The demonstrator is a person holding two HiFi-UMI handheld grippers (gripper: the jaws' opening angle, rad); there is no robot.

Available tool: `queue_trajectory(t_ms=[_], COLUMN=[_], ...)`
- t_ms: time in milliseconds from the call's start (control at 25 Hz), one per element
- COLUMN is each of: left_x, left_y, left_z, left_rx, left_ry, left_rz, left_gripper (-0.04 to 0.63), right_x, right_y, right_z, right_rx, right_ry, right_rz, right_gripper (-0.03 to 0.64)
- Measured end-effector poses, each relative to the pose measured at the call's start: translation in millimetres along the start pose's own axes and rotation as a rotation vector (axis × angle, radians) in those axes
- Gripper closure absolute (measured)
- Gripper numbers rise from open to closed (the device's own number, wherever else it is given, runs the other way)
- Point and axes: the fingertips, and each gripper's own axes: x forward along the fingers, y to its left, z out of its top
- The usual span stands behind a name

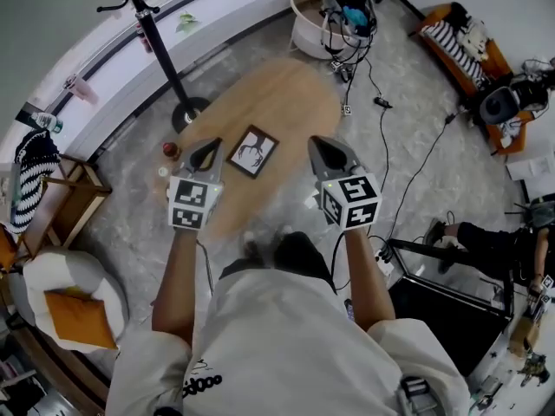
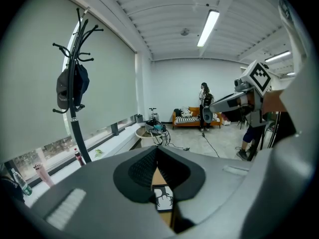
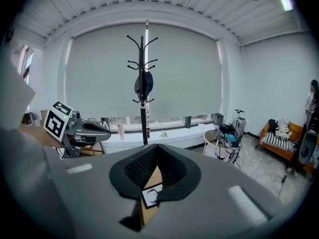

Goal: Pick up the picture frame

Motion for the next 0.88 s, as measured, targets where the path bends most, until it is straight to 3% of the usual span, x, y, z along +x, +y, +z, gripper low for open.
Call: queue_trajectory(t_ms=[520, 880], left_x=[116.1, 182.9], left_y=[23.4, 36.0], left_z=[-55.4, -127.5], left_rx=[-0.007, -0.051], left_ry=[0.197, 0.355], left_rz=[-0.029, -0.04], left_gripper=[0.584, 0.571], right_x=[97.7, 172.2], right_y=[-72.7, -88.1], right_z=[-57.4, -124.8], right_rx=[0.154, 0.271], right_ry=[0.155, 0.292], right_rz=[0.022, 0.085], right_gripper=[0.595, 0.545])
